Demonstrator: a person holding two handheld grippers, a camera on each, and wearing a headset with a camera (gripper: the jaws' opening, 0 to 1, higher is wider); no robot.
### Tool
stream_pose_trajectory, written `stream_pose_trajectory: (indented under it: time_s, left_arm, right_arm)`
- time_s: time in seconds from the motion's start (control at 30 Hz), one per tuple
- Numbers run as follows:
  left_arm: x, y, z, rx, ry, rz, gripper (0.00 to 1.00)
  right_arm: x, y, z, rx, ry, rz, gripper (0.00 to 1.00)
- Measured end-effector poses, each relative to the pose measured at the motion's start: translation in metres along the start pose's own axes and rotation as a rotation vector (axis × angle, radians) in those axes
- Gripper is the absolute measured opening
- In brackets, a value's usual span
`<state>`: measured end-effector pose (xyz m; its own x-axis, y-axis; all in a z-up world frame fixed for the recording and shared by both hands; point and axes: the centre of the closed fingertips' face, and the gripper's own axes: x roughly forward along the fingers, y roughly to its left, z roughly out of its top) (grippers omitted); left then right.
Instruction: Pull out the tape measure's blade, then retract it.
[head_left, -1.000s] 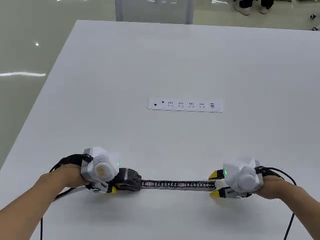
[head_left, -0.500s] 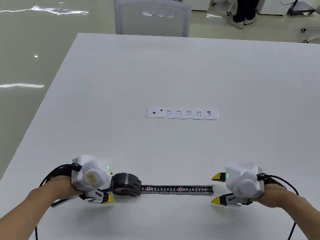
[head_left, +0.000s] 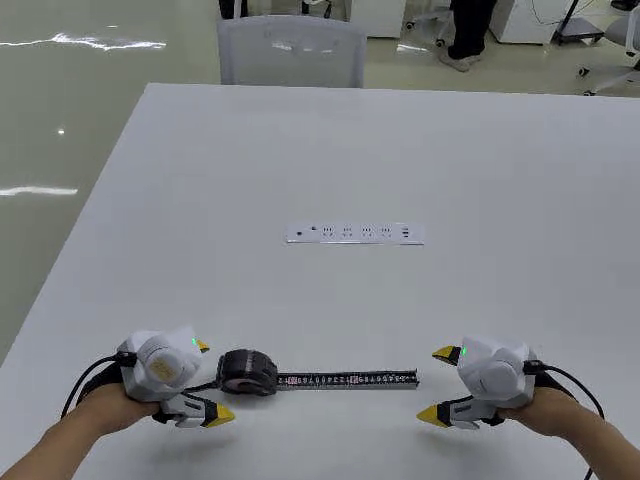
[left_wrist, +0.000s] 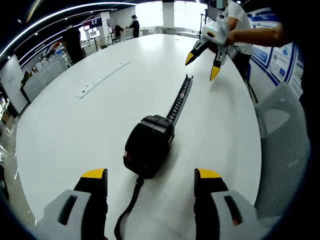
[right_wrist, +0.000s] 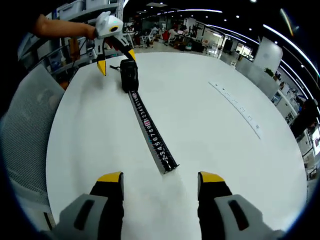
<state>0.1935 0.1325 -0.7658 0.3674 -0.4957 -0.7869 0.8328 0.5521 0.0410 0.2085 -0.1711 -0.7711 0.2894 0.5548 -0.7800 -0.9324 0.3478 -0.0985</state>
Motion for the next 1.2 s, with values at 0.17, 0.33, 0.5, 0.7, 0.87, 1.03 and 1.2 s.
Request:
stream_pose_trajectory:
  time_s: [0.17,0.33,0.5,0.7,0.87,1.03,1.2]
  left_arm:
    - [-0.005,-0.009,0.002,-0.053,-0.032,0.014,0.72]
    - [-0.008,-0.016,0.005,-0.119,-0.094,0.046,0.77]
    - [-0.019,-0.028,0.012,-0.149,-0.117,0.079,0.79]
    - [-0.034,-0.037,0.022,-0.186,-0.158,0.126,0.83]
    - [-0.045,-0.042,0.026,-0.235,-0.196,0.159,0.84]
    - [-0.051,-0.042,0.019,-0.258,-0.226,0.178,0.86]
    - [-0.054,-0.046,0.018,-0.269,-0.232,0.191,0.94]
  right_arm:
    - [-0.005,0.008,0.000,0.073,-0.021,-0.037,0.66]
    - [-0.011,0.010,0.002,0.134,-0.063,-0.081,0.73]
    - [-0.016,0.013,0.002,0.162,-0.089,-0.106,0.77]
    - [-0.022,0.018,0.008,0.195,-0.119,-0.136,0.80]
    - [-0.025,0.024,0.010,0.224,-0.137,-0.151,0.81]
    - [-0.034,0.035,0.018,0.243,-0.153,-0.167,0.82]
    - [-0.038,0.044,0.022,0.261,-0.170,-0.179,0.83]
